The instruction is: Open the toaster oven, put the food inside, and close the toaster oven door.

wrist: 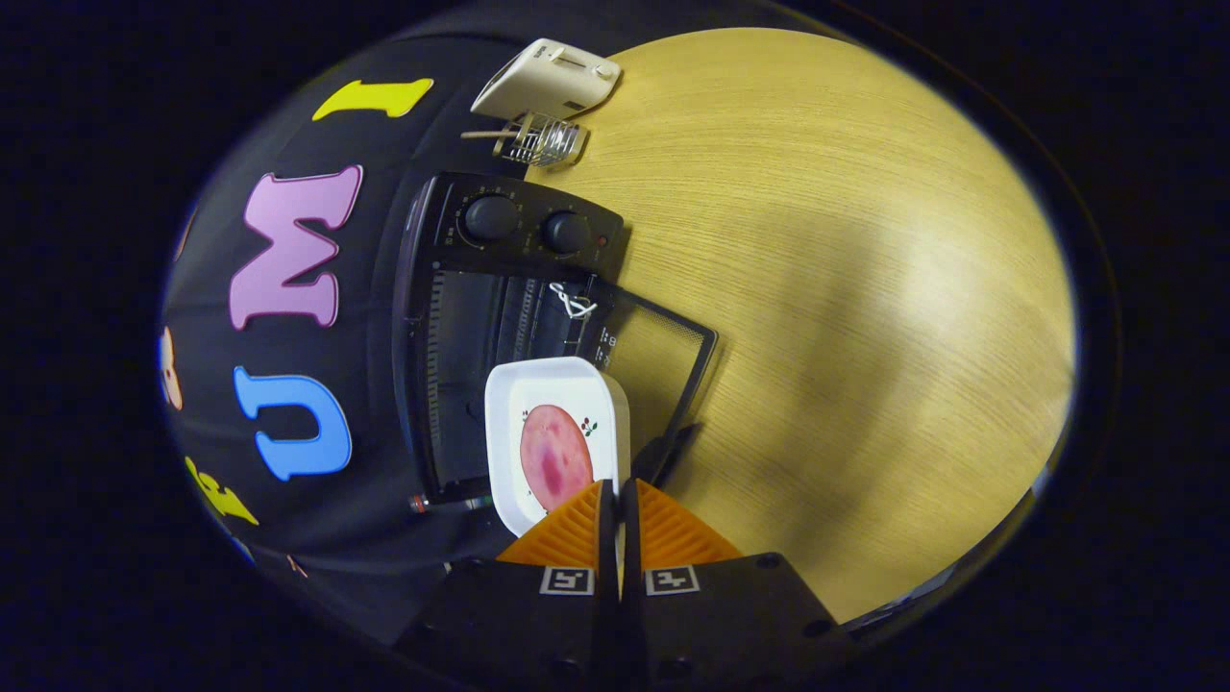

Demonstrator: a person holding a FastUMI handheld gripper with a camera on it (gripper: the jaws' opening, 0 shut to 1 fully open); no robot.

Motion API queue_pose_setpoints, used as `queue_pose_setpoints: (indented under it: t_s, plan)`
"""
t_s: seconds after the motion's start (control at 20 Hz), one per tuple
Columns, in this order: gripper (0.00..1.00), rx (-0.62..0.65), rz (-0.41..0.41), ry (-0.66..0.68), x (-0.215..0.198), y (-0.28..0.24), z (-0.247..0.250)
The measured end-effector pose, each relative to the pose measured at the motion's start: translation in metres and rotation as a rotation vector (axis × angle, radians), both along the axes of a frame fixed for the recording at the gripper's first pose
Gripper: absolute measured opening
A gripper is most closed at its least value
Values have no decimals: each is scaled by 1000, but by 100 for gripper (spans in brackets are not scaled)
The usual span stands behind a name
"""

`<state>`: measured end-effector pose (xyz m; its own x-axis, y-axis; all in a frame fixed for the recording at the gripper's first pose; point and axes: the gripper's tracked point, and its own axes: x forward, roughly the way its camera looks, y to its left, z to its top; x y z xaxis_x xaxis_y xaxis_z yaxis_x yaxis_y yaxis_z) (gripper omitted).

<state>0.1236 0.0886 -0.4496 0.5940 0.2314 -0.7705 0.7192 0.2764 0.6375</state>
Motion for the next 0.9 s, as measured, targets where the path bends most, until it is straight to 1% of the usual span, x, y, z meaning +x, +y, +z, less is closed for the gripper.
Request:
queue_pose_setpoints:
  t_s: [0.05, 0.2, 0.4, 0.6, 0.75, 0.9]
  plan:
    - [5, 2, -45, 3, 11, 3, -4]
    - [5, -16, -136, 20, 42, 14, -15]
    - [5, -19, -257, 1, 85, 24, -21]
    - [5, -53, -293, 21, 110, 32, -28]
    - [5, -46, -304, 48, 113, 39, -34]
    - [7, -16, -313, 15, 118, 45, -36]
